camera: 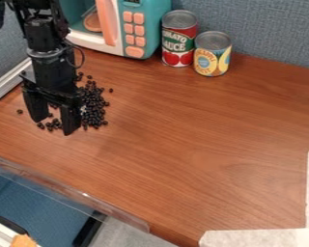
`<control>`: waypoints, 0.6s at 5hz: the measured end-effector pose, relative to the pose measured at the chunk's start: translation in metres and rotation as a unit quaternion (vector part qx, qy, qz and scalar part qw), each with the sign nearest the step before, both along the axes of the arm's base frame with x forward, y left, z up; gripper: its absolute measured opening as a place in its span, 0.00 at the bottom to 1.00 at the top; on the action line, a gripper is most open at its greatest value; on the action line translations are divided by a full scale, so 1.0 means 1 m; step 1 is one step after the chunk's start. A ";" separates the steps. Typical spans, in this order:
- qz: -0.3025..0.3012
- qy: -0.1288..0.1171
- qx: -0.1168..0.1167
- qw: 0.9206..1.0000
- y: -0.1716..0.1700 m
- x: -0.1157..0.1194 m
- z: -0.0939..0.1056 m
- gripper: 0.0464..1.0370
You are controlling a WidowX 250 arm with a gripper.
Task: Sweep into pile
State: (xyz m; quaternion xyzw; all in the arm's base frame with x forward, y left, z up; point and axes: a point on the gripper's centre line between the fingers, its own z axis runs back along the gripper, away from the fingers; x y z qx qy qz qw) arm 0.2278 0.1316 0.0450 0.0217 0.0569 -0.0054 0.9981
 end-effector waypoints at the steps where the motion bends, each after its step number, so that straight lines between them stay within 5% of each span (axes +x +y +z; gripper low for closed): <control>1: -0.002 0.016 -0.009 1.000 -0.002 -0.003 -0.008 0.96; 2: 0.015 0.026 -0.017 0.999 0.026 -0.003 -0.002 0.96; 3: 0.018 -0.004 -0.024 1.000 0.056 0.005 0.003 0.96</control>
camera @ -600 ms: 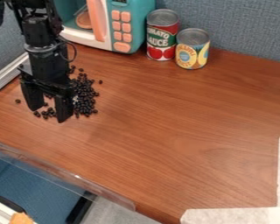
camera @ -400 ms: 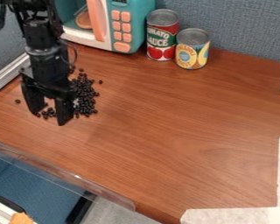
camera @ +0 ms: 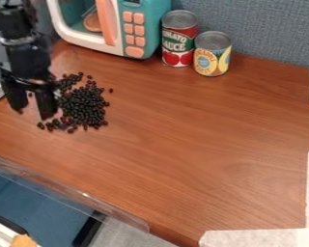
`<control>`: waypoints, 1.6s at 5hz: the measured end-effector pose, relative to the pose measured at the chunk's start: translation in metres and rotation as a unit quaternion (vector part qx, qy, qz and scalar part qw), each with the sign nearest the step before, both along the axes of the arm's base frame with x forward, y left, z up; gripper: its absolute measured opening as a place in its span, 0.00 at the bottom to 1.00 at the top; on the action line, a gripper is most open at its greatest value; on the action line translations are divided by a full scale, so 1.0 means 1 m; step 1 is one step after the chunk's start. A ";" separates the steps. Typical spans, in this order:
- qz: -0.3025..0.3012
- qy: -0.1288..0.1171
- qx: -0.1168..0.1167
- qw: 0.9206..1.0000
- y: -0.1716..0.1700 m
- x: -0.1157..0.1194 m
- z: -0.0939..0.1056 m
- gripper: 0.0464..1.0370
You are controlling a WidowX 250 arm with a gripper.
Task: Sweep into pile
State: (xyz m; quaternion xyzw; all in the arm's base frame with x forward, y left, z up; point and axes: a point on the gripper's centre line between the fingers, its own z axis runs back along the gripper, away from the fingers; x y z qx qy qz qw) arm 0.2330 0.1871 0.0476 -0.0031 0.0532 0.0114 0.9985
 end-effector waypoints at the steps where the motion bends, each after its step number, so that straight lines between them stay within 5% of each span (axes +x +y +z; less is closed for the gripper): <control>1: 0.002 -0.033 0.023 0.999 0.038 0.010 0.003 0.96; 2: 0.018 -0.075 0.048 0.996 0.072 0.026 0.007 0.96; 3: 0.048 -0.099 0.049 0.993 0.108 0.044 0.006 0.96; 6: 0.096 -0.099 0.054 0.989 0.137 0.070 -0.015 0.96; 8: 0.092 -0.090 0.077 0.989 0.139 0.077 -0.029 0.96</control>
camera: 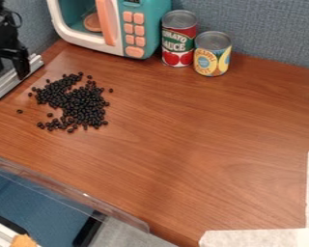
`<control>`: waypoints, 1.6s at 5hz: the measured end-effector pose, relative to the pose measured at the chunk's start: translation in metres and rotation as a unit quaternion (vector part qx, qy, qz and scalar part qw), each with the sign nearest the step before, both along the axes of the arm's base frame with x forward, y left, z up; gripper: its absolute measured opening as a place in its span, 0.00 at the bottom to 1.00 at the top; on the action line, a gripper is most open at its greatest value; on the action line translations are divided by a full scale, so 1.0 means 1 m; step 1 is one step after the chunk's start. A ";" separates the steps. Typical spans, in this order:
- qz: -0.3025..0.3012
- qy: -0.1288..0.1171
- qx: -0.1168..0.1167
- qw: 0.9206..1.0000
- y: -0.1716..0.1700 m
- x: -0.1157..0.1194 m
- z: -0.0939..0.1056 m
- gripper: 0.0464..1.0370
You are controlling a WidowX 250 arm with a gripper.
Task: Sweep into pile
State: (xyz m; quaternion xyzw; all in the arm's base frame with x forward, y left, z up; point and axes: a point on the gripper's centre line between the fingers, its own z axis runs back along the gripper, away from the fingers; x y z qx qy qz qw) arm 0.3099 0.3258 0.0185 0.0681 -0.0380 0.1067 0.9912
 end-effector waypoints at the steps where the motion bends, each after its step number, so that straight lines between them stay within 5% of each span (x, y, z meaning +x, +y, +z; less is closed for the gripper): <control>1: 0.000 0.000 0.003 1.000 0.002 0.002 -0.002 0.93; 3: -0.010 0.000 -0.014 1.000 -0.001 0.006 -0.011 0.35; 6: -0.037 -0.004 -0.052 0.998 -0.015 -0.002 -0.014 0.32; 8: -0.086 -0.006 -0.099 0.991 -0.070 -0.009 -0.008 0.32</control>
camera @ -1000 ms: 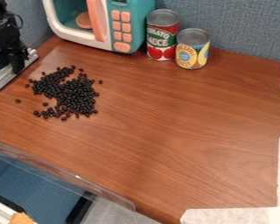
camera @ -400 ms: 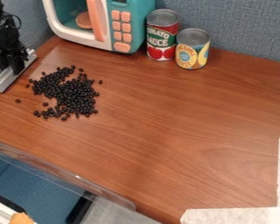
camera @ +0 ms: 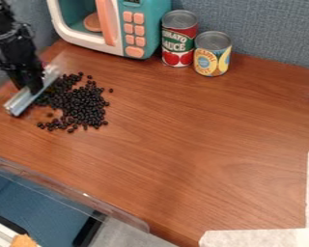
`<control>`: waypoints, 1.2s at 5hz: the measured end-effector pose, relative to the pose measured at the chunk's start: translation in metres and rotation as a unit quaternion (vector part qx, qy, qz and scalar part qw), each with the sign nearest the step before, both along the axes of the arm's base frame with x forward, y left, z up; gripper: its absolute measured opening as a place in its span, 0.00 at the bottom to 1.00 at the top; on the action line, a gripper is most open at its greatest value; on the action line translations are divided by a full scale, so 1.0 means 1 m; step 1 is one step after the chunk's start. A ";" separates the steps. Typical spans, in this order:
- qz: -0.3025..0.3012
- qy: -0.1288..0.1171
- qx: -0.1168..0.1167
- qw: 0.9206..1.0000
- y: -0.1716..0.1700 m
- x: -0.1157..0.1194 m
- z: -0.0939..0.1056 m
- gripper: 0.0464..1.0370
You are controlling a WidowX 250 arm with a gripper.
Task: Sweep into pile
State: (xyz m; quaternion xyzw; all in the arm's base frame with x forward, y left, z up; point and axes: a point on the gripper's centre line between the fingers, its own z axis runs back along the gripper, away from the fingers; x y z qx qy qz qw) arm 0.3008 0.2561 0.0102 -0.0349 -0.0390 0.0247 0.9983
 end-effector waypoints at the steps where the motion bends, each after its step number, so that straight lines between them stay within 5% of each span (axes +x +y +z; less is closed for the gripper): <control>1: -0.036 0.001 0.000 0.999 -0.036 0.003 0.001 0.32; 3: -0.069 0.006 0.014 0.997 -0.085 0.001 0.000 0.32; 4: -0.062 -0.015 0.018 0.998 -0.088 0.004 0.020 0.32; 5: -0.038 -0.029 0.013 0.999 -0.073 0.003 0.039 0.32; 6: -0.021 -0.051 0.031 0.998 -0.040 0.010 0.059 0.32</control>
